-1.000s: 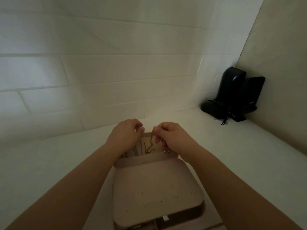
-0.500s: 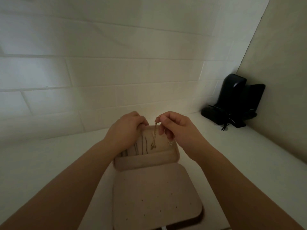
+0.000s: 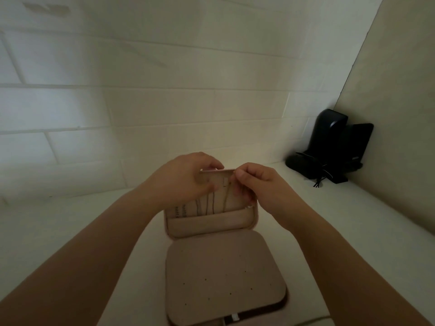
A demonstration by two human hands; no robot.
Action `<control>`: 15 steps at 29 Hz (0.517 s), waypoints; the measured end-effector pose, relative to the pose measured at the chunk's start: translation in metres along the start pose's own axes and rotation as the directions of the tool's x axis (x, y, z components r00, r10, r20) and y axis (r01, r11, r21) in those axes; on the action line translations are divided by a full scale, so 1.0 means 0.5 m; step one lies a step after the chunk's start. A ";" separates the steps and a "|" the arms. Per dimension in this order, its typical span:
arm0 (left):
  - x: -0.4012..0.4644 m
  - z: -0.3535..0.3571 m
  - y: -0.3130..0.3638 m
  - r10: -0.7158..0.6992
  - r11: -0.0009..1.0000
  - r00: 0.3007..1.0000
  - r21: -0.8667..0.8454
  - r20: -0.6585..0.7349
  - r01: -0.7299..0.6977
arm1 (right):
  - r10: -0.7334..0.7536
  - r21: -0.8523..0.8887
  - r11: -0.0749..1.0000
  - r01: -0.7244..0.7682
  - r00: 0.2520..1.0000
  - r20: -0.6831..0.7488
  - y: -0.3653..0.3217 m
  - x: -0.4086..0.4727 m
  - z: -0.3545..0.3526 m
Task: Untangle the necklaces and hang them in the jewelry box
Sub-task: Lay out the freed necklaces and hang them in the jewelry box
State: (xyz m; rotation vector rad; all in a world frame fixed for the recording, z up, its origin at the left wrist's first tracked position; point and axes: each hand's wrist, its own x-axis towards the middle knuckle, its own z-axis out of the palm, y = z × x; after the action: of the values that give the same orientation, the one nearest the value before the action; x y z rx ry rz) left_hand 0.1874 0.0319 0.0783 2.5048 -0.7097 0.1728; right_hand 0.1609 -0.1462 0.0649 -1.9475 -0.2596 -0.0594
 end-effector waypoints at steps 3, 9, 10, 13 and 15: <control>-0.006 0.010 0.015 -0.001 0.986 0.998 0.165 -0.060 0.011 | 0.009 -0.225 0.974 -0.004 1.000 0.024 -0.003 0.003 0.008; -0.005 0.043 0.027 0.122 0.933 0.970 0.357 -0.211 -0.039 | -0.079 -0.365 0.928 0.074 0.997 0.000 -0.005 0.011 0.018; -0.005 0.045 0.025 0.128 0.939 0.965 0.341 -0.228 -0.044 | -0.094 -0.368 0.926 0.080 0.995 -0.020 -0.002 0.010 0.021; -0.005 0.048 0.021 0.121 0.959 0.946 0.282 -0.300 -0.034 | -0.136 -0.355 0.930 0.091 0.985 -0.105 0.006 0.005 0.029; -0.004 0.052 0.023 0.111 0.962 0.936 0.274 -0.334 -0.017 | -0.145 -0.353 0.932 0.080 0.976 -0.161 0.005 0.001 0.034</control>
State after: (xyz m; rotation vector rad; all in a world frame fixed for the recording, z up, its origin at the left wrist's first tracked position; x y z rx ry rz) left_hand 0.1792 0.0110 0.0609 2.6004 -0.6552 0.7621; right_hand 0.1608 -0.1313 0.0560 -2.2566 -0.2500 -0.3826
